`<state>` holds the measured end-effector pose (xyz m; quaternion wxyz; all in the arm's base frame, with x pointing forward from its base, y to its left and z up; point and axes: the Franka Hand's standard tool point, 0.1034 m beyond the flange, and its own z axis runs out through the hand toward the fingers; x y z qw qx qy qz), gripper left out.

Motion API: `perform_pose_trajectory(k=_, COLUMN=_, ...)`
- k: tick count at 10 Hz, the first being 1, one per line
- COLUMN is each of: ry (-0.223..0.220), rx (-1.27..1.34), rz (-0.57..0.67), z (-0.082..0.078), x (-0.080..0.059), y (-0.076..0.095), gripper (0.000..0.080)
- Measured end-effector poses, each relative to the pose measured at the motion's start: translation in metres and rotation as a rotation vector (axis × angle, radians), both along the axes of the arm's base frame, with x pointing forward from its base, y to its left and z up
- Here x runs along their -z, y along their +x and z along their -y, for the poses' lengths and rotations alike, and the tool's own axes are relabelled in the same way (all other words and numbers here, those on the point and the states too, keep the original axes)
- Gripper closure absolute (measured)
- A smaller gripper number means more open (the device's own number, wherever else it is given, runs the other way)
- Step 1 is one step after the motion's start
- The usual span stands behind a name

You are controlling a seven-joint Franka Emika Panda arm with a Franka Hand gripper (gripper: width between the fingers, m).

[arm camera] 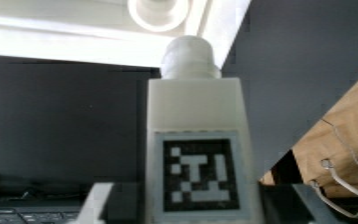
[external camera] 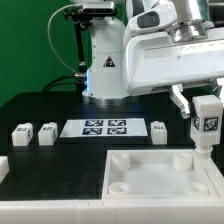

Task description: Assemble one leg

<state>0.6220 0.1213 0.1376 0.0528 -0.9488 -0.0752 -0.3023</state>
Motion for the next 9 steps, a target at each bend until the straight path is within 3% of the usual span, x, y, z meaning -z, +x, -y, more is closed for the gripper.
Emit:
perform_pose_trajectory(k=2, ry=-0.023, rx=-0.009, rz=0.03, z=0.008, x=0.021, y=0.005, gripper=0.0508)
perform_pose_trajectory(k=3, ry=-0.029, rx=-0.011, rz=0.038, z=0.012, x=0.021, y=0.012, gripper=0.0508)
perform_pose_trajectory(k=6, ry=-0.03, rx=-0.011, rz=0.01, z=0.013, x=0.045, y=0.005, gripper=0.0508)
perform_pose_trajectory(k=9, ry=-0.027, rx=-0.016, rz=0.012, z=0.007, x=0.048, y=0.004, gripper=0.0508)
